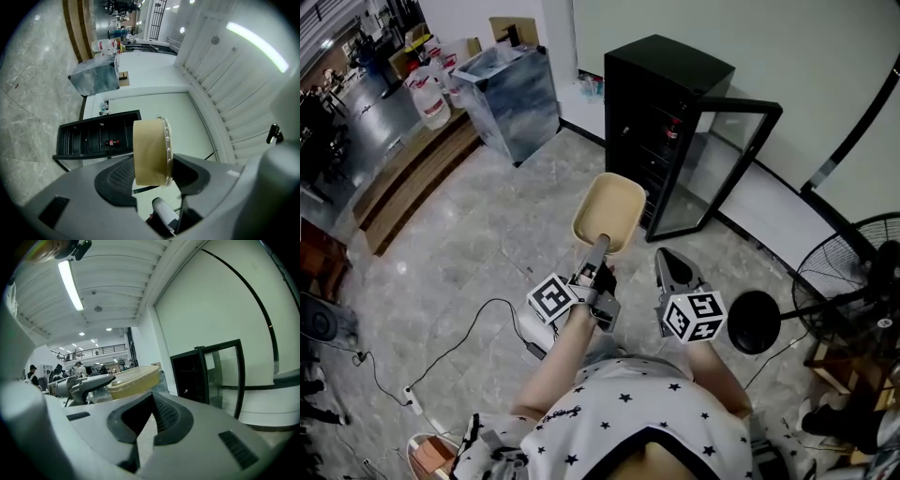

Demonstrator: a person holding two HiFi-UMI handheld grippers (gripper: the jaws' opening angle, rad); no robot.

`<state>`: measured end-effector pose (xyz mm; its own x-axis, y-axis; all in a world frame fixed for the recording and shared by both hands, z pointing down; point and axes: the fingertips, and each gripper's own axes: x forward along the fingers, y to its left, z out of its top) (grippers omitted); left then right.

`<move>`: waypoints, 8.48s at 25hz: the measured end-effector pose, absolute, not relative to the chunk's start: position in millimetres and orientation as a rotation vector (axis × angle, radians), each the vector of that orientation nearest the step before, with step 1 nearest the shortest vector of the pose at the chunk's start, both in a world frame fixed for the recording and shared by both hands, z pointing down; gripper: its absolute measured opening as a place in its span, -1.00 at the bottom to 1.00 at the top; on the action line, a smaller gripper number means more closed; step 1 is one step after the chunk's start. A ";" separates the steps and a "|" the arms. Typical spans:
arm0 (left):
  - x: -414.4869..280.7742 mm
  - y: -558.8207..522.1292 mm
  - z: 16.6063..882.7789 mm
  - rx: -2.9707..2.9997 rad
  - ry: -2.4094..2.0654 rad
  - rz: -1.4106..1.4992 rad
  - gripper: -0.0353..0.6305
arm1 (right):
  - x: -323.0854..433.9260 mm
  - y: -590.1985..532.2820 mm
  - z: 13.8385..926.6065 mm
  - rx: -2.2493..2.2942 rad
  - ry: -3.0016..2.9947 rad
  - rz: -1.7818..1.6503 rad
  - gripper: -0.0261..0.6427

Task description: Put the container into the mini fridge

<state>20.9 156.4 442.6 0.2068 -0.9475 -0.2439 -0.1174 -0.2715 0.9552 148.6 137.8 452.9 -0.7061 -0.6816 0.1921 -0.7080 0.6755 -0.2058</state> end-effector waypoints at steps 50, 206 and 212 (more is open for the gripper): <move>-90.6 -161.7 457.4 1.638 -0.836 -1.020 -0.20 | 24.9 -152.2 453.2 1.397 -2.685 0.367 -0.94; -72.4 -193.6 523.5 2.266 -1.252 0.023 -0.86 | 14.2 -178.4 497.6 1.468 -2.635 0.530 -0.94; -70.8 -185.8 527.3 2.273 -1.232 0.048 -0.86 | 17.1 -177.7 498.0 1.468 -2.639 0.539 -0.94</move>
<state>-70.8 -185.8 527.3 0.5795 -0.7648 0.2815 -0.7843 -0.4296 0.4475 17.1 -177.7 498.0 -0.5400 -0.8092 0.2316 -0.8352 0.4812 -0.2662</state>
